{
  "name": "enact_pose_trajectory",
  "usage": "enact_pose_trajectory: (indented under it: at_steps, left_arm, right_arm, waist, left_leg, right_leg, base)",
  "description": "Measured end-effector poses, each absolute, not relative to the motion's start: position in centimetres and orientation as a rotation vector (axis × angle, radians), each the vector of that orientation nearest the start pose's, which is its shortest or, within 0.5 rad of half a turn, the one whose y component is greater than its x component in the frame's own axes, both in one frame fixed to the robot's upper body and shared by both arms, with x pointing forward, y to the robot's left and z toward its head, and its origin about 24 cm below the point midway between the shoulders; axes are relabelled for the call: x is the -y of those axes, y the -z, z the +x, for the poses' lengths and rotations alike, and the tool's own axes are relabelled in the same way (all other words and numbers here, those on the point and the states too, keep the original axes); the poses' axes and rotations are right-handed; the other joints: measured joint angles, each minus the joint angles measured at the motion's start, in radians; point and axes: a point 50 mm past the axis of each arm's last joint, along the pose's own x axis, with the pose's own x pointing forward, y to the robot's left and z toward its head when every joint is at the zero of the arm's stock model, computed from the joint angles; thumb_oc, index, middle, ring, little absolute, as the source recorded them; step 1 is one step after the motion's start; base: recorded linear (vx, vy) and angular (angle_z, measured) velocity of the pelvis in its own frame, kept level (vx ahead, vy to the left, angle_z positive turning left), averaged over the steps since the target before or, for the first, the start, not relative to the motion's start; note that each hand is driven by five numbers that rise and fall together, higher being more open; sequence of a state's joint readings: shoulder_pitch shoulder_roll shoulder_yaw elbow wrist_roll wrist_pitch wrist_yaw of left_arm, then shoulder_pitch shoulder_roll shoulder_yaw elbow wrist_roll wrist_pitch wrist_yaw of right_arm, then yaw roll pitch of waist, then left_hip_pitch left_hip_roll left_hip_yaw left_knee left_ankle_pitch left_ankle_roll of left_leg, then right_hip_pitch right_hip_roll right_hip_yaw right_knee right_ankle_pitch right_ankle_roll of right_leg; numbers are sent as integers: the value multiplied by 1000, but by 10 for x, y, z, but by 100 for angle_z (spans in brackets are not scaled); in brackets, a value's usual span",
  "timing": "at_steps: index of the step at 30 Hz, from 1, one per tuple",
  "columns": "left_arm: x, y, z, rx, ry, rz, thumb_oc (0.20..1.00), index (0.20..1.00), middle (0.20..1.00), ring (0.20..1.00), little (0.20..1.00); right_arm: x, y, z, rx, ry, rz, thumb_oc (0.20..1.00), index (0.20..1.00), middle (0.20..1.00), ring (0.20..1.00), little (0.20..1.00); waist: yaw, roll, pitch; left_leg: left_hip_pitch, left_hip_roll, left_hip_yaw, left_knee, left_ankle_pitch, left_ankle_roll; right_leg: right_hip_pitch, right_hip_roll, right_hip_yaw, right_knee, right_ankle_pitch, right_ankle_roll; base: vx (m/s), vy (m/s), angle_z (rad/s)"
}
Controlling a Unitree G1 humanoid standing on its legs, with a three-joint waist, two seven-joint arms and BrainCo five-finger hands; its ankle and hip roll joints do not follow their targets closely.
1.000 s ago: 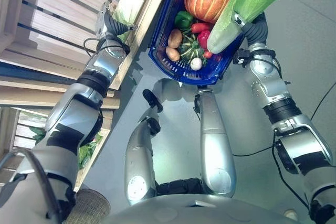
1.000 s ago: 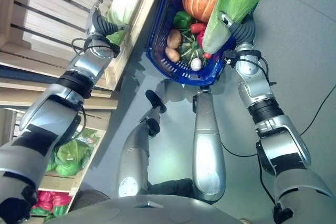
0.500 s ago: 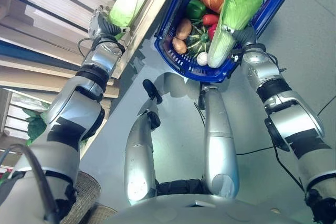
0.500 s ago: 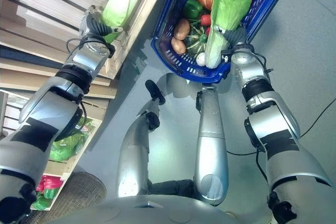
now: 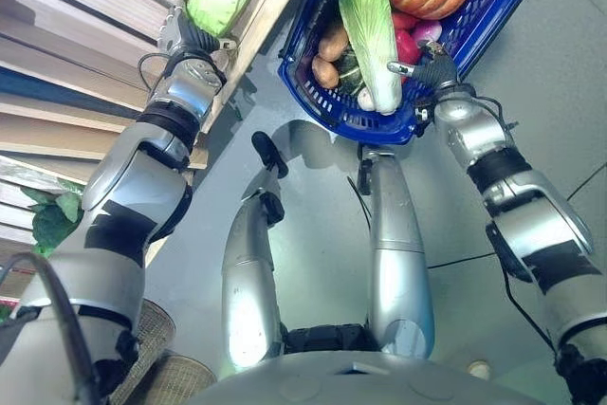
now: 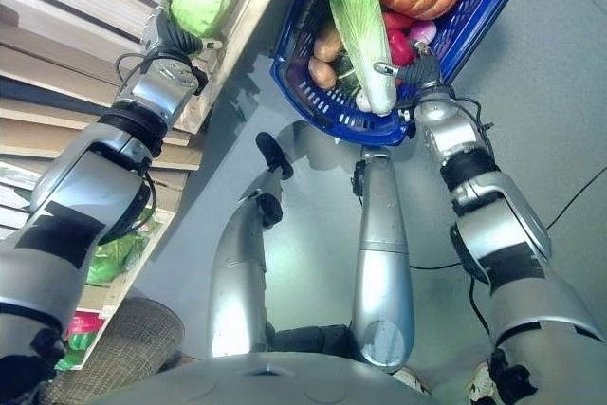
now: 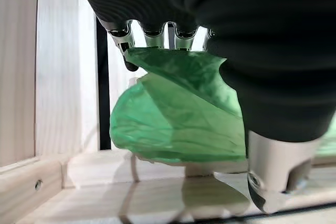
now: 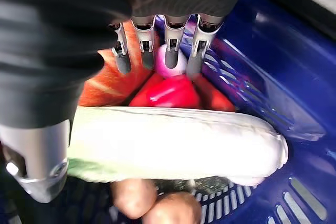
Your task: Pick up fruits and vegetables into the basket
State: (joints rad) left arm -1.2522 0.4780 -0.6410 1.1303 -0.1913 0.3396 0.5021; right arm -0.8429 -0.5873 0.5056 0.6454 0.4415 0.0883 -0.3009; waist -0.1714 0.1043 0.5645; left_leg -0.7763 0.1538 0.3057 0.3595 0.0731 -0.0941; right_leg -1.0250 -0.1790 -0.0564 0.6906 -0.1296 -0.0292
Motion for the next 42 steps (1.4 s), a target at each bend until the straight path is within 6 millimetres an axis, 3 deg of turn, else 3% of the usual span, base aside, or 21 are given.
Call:
enact_pose_trajectory:
  at_steps: [7, 11, 17, 22, 23, 24, 25, 26, 42]
  left_arm:
    - [-246, -197, 409, -133, -614, 831, 1000, 1000, 1000, 1000, 1000]
    - [-265, -183, 402, -203, -655, 819, 1000, 1000, 1000, 1000, 1000]
    - [-275, -184, 400, -218, -651, 847, 1000, 1000, 1000, 1000, 1000]
    - [-285, -187, 399, -256, -621, 834, 1000, 1000, 1000, 1000, 1000]
    - [-286, -187, 399, -262, -617, 831, 884, 884, 884, 884, 884]
    - [-286, -187, 399, -266, -610, 828, 696, 696, 696, 696, 696]
    - [-285, -187, 399, -266, -594, 825, 479, 479, 479, 479, 479]
    - [-285, -186, 400, -268, -586, 823, 200, 200, 200, 200, 200]
    - [-291, -165, 393, -315, -568, 773, 200, 200, 200, 200, 200]
  right_arm:
    - [188, -130, 347, 138, -25, -380, 1000, 1000, 1000, 1000, 1000]
    - [185, -113, 326, 130, -130, -372, 1000, 1000, 1000, 1000, 1000]
    - [193, -101, 313, 93, -182, -367, 1000, 1000, 1000, 1000, 1000]
    - [198, -98, 305, 75, -178, -254, 1000, 1000, 1000, 1000, 1000]
    - [198, -97, 305, 71, -175, -249, 1000, 1000, 1000, 1000, 1000]
    - [199, -96, 304, 66, -172, -238, 1000, 1000, 1000, 1000, 1000]
    - [200, -95, 304, 61, -168, -228, 1000, 1000, 1000, 1000, 1000]
    - [200, -95, 304, 58, -163, -213, 1000, 1000, 1000, 1000, 1000]
    - [190, -119, 300, 165, -189, -180, 1000, 1000, 1000, 1000, 1000]
  waist:
    - [-85, -4, 1]
    - [-131, -15, 1]
    - [-170, -20, 0]
    - [-188, -20, 0]
    - [-193, -20, 0]
    - [-195, -20, 0]
    - [-198, -20, 0]
    - [-200, -20, 0]
    - [-207, -25, -1]
  left_leg:
    - [4, 6, 11, 2, -22, -4]
    - [31, 4, 39, 3, -39, -1]
    - [40, 15, 53, 3, -43, -3]
    - [55, 23, 60, 3, -47, -10]
    - [56, 23, 60, 3, -47, -10]
    - [57, 23, 60, 3, -47, -11]
    - [58, 23, 60, 4, -47, -11]
    - [59, 23, 60, 4, -47, -11]
    - [97, 37, 59, 2, -54, -17]
  right_leg:
    - [1, 20, 31, -22, 6, 11]
    - [10, 28, 68, -30, 13, 23]
    - [17, 38, 77, -45, 20, 26]
    - [21, 51, 87, -44, 22, 23]
    - [22, 52, 88, -44, 22, 23]
    - [22, 52, 89, -44, 22, 23]
    - [22, 53, 90, -45, 22, 23]
    - [23, 53, 90, -45, 22, 23]
    - [72, 67, 85, -63, 27, 20]
  base:
    - [28, 51, -12]
    - [35, 44, -19]
    - [25, 14, -9]
    - [17, 0, -8]
    - [11, 1, -3]
    - [0, 0, 0]
    - [0, 0, 0]
    - [0, 0, 0]
    - [-7, 19, -1]
